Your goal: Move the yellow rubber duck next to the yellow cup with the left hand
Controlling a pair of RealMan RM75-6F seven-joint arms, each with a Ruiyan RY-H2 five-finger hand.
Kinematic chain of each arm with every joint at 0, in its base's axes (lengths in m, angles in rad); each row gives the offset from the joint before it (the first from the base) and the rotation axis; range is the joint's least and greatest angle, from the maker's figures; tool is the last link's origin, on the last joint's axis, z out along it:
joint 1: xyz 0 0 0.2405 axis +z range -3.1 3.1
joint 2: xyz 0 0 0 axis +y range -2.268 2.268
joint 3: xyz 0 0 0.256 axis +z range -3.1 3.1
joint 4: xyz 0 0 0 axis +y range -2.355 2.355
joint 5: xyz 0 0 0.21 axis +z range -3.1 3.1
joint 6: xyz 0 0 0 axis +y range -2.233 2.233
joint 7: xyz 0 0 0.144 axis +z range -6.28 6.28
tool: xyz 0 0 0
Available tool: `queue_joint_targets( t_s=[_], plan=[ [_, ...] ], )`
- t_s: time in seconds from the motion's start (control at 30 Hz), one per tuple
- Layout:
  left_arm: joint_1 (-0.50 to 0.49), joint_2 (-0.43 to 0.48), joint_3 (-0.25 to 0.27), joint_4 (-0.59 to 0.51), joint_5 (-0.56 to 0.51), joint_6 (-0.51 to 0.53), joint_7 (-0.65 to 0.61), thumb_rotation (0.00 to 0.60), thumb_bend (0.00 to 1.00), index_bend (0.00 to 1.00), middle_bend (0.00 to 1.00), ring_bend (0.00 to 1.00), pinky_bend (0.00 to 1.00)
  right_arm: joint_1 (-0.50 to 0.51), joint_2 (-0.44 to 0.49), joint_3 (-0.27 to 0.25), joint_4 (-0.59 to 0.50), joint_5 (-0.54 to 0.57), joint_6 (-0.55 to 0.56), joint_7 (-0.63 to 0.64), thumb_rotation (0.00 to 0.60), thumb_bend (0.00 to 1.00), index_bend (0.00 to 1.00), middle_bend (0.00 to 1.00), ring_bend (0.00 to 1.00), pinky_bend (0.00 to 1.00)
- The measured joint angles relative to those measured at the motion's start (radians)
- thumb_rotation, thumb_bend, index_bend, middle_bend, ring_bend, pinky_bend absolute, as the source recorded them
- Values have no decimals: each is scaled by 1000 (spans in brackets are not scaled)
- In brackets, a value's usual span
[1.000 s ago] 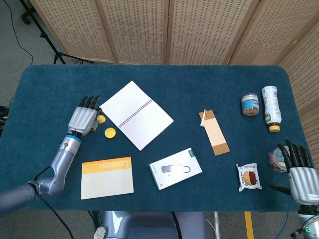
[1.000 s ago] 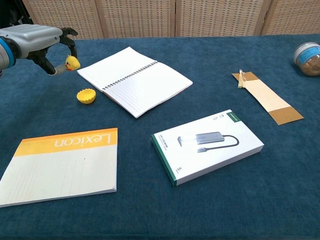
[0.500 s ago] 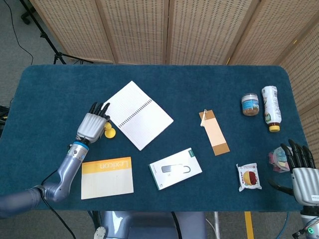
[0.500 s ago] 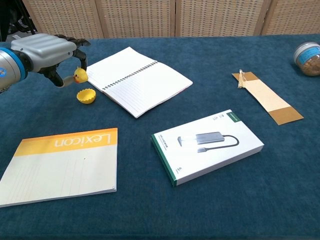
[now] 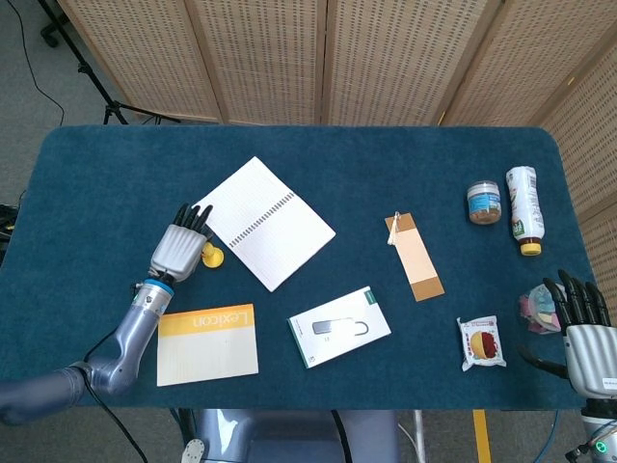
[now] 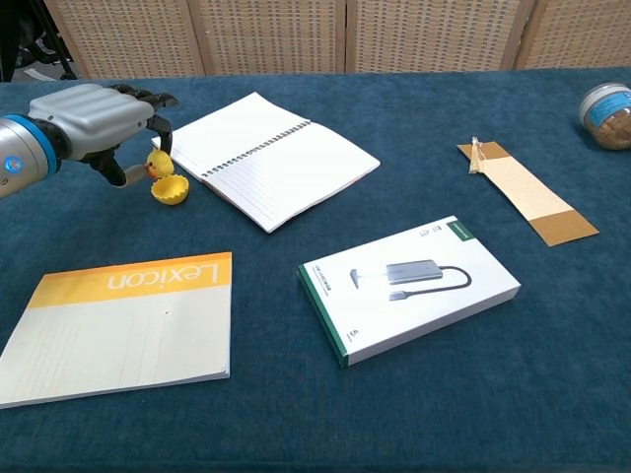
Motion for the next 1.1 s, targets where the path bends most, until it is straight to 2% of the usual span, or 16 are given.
queue_joint_targets(
  t_s=[0.53,0.67,0.8,0.9,1.1],
  plan=[
    [-2,-61,-3,56,15,-4,-4,600,493,547,0,0,0,-2,1,2,1,1,4,9,600,0,0,0,0,0],
    [0,-61,-1,54,17,-6,-1,600,454,543,0,0,0,-5,0,5,3,2,11,14,600,0,0,0,0,0],
    [1,-56,1,49,17,-10,9,600,417,502,0,0,0,-6,-2,7,6,2,14,15,600,0,0,0,0,0],
    [2,-49,0,43,16,-8,17,600,384,435,0,0,0,-6,-4,8,7,3,18,16,600,0,0,0,0,0],
    [5,-31,-8,26,13,0,21,600,327,393,0,0,0,-6,-7,8,9,-1,18,13,600,0,0,0,0,0]
  ],
)
